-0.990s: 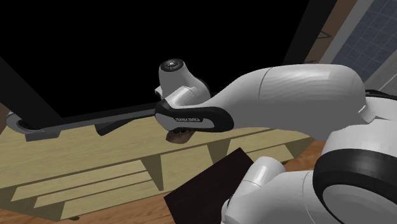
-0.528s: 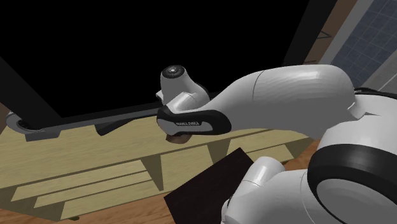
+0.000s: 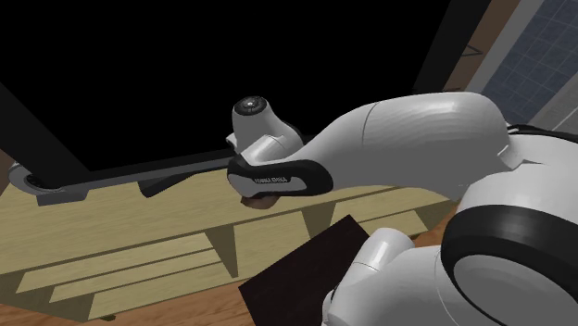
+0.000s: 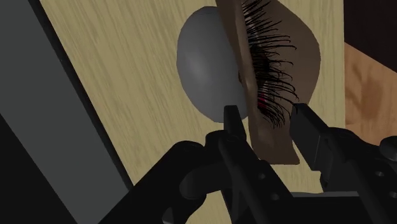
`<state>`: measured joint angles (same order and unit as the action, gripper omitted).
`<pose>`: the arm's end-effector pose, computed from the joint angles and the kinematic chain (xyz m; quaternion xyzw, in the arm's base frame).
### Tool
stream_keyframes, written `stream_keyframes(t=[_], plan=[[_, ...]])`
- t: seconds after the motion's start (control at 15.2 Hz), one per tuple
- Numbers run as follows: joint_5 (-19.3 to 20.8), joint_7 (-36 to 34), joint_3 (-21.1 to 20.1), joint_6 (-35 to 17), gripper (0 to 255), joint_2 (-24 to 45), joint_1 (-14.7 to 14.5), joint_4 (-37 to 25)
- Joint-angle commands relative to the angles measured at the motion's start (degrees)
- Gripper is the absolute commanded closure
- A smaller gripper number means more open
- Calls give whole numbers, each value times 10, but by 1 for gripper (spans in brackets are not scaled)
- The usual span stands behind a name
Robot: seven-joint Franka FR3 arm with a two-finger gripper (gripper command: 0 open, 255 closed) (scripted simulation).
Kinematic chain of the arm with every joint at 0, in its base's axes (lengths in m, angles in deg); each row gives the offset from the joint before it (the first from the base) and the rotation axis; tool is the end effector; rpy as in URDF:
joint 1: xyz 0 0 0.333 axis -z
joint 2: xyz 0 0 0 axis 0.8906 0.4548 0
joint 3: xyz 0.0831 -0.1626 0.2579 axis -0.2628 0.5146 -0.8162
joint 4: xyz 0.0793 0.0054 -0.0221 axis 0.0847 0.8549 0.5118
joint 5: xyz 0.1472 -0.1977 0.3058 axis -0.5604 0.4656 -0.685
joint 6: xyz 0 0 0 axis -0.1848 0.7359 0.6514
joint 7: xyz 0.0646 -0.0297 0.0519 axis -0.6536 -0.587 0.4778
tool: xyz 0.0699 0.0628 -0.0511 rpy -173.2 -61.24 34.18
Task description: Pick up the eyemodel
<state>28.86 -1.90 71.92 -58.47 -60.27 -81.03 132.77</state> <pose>0.3970 0.0588 0.3952 0.8721 0.4832 0.0587 0.0501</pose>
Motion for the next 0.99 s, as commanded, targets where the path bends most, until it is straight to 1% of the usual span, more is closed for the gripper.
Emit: stream_keyframes(t=[0.0, 0.92], plan=[[0, 4, 3, 9, 255, 1, 1, -3], [-10, 12, -6, 132, 255, -48, -2, -77]])
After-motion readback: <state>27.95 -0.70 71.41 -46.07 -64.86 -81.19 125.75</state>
